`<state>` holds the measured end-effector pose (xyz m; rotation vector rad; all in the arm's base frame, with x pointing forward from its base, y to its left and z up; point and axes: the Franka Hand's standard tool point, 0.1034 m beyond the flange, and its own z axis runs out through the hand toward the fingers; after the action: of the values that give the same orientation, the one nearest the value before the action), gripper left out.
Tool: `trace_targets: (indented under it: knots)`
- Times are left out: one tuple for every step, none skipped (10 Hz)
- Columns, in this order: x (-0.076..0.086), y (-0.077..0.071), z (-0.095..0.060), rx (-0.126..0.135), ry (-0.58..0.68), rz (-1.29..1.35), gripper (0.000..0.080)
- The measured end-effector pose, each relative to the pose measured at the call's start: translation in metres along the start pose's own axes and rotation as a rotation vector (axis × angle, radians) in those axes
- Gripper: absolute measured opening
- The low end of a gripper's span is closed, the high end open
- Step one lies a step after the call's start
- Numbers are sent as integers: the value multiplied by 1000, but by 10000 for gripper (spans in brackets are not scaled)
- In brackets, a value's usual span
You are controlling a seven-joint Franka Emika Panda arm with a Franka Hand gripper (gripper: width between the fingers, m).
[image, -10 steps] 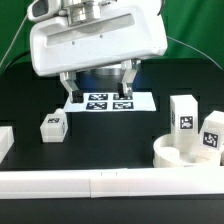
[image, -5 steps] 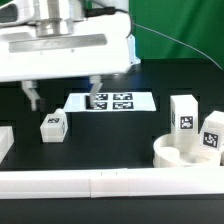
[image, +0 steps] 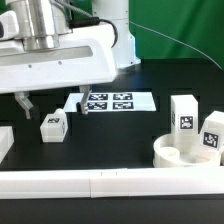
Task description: Assemble stool
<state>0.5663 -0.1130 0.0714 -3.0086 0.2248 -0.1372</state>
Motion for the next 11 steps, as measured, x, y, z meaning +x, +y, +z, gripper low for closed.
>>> trace_targets:
  knots:
    - [1, 6, 4, 13, -94, -4, 649]
    - [2, 7, 6, 7, -175, -2, 649]
    - [-1, 7, 6, 8, -283, -7, 649]
    - [0, 8, 7, 8, -361, -13, 649]
    - [0, 8, 11, 11, -407, -8, 649]
    - [-6, 4, 11, 33, -485, -9, 649]
    - [-6, 2, 12, 43, -529, -11, 649]
    - [-11, -1, 13, 61, -603, -12, 649]
    - [-12, 0, 16, 68, -641, -12, 649]
    - [-27, 8, 22, 56, -748, -21, 649]
    - [-28, 21, 31, 18, -808, -38, 649]
